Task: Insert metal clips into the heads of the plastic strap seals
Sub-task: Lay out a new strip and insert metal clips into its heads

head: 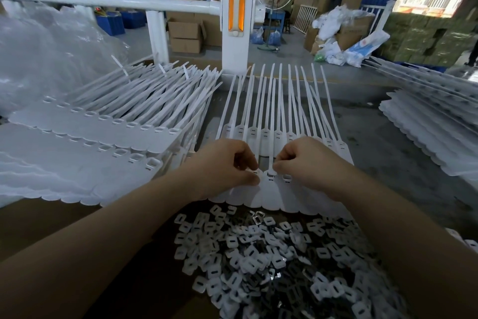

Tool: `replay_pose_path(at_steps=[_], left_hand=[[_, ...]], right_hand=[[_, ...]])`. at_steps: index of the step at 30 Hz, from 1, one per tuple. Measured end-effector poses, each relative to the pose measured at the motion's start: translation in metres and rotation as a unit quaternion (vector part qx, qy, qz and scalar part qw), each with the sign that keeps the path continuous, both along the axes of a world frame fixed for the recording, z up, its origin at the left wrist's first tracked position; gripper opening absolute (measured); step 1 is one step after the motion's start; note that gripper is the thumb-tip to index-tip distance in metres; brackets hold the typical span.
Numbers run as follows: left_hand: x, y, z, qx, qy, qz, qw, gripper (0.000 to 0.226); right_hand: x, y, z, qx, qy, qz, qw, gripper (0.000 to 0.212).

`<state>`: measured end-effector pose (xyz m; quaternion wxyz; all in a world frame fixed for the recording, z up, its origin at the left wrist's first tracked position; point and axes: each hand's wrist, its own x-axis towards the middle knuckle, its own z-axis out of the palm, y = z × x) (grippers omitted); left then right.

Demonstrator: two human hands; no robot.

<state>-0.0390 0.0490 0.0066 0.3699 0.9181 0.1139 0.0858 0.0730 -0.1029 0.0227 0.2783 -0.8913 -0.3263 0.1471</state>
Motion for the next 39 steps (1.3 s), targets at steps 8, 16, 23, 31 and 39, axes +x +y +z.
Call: replay_pose_path(at_steps=[8, 16, 23, 31, 39], left_hand=[[0.001, 0.002, -0.002, 0.051, -0.012, -0.016, 0.998, 0.016], [-0.001, 0.001, 0.0, 0.142, -0.016, -0.071, 0.987, 0.02], [-0.004, 0.0, 0.002, 0.284, -0.016, -0.14, 0.948, 0.034], [-0.001, -0.004, 0.007, 0.454, -0.065, -0.191, 0.868, 0.04], [0.003, -0.004, 0.008, 0.413, -0.043, -0.17, 0.894, 0.037]], right_hand=[[-0.004, 0.0, 0.002, -0.015, -0.006, 0.012, 1.0, 0.008], [-0.006, 0.002, 0.004, -0.027, 0.002, 0.002, 1.0, 0.01], [0.0, 0.003, 0.004, 0.024, 0.068, -0.035, 0.997, 0.016], [0.0, 0.004, 0.004, 0.014, 0.05, -0.021, 0.998, 0.016], [0.0, 0.005, 0.003, 0.004, 0.03, -0.021, 0.999, 0.017]])
